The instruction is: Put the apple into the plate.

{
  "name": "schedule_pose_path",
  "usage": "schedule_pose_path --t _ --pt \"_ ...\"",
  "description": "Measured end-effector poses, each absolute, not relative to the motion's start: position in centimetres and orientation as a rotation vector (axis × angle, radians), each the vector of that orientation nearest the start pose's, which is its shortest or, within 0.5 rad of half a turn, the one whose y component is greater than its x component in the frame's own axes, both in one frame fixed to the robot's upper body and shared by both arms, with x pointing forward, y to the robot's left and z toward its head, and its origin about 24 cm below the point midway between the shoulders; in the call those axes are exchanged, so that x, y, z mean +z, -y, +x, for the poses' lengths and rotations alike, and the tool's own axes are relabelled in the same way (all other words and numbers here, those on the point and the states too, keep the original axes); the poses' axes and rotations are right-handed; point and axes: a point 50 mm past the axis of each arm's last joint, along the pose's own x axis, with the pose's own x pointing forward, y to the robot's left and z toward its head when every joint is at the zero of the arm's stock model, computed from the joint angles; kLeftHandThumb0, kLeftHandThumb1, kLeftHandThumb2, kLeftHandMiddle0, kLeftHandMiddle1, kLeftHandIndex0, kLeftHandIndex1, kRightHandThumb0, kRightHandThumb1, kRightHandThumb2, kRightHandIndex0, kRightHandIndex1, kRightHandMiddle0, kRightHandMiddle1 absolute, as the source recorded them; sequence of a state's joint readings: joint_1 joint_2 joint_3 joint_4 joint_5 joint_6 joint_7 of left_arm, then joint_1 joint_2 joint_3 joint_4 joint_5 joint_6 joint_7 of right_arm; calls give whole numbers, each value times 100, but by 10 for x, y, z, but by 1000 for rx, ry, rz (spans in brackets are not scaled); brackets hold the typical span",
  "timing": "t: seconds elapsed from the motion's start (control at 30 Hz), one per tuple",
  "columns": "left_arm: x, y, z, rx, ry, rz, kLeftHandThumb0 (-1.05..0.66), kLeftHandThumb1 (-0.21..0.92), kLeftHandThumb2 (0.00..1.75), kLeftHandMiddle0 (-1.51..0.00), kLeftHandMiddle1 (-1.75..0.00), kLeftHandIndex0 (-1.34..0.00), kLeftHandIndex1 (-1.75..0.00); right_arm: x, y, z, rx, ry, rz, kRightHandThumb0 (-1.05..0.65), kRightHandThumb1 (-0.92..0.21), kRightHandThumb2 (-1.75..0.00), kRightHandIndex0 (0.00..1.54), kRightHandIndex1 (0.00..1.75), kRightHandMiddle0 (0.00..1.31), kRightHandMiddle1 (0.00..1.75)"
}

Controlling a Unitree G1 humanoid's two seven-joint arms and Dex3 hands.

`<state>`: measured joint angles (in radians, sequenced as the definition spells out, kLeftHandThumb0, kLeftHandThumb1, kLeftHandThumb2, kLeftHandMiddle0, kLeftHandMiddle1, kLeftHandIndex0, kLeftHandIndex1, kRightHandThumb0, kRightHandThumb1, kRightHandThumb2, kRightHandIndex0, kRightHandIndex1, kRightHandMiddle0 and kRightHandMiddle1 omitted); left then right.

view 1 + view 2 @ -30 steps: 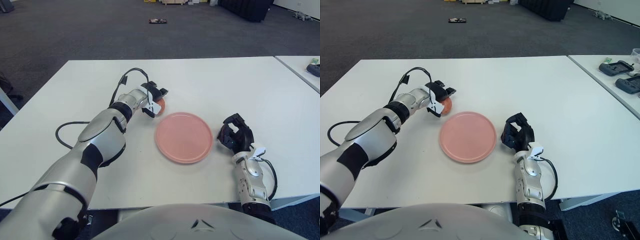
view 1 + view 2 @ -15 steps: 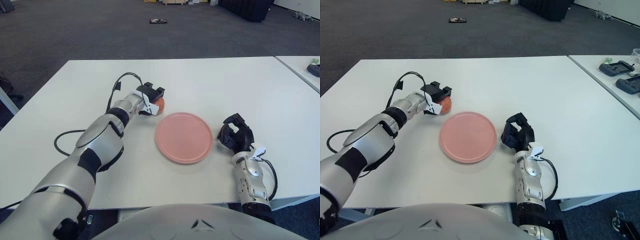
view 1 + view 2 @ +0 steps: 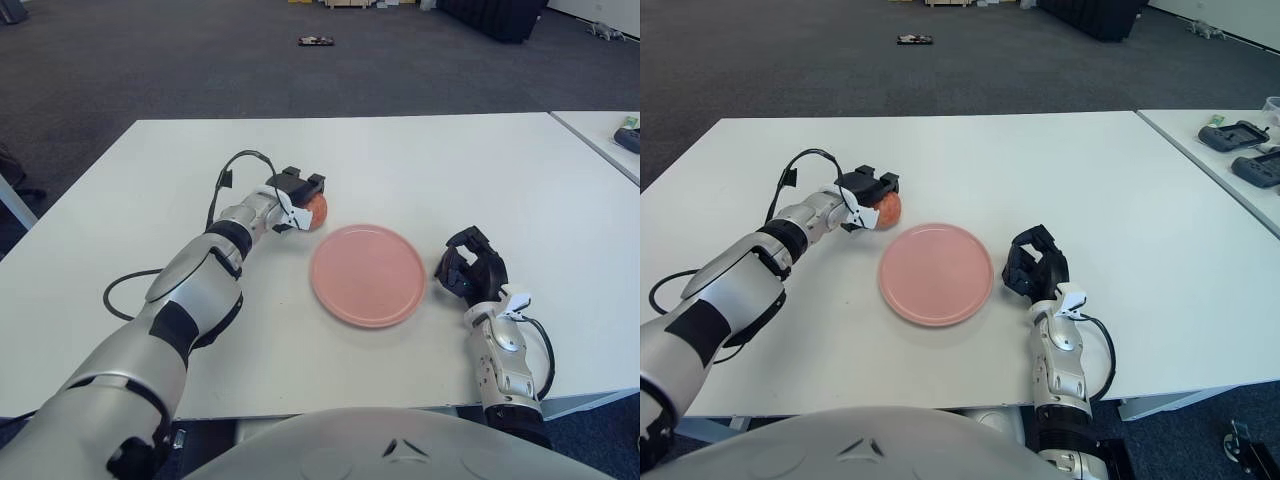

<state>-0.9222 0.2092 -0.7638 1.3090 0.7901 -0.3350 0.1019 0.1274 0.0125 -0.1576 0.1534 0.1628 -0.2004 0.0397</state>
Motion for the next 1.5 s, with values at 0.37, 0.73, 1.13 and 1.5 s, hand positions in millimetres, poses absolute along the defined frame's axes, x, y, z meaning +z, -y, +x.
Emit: schedule_pose_path --t 0.37,0.73,1.13,1.5 --pt "26 -102 362 -721 70 1570 0 25 137 -66 -164 -48 -175 -3 194 216 -189 -53 158 -43 -46 -115 92 175 50 175" --pt "26 -102 362 -721 71 1570 0 23 142 -68 -171 -45 -175 -3 194 216 -184 -47 165 -44 -43 -119 96 175 52 175" --pt "24 -105 362 -685 -9 1431 0 -5 168 -93 -159 -67 -175 -4 194 216 -177 -54 169 -44 -43 -119 95 175 52 175" --pt "24 -110 364 -599 -158 1168 0 -10 175 -97 -161 -70 -175 -2 194 218 -187 -65 147 -43 -47 -114 94 175 49 175"
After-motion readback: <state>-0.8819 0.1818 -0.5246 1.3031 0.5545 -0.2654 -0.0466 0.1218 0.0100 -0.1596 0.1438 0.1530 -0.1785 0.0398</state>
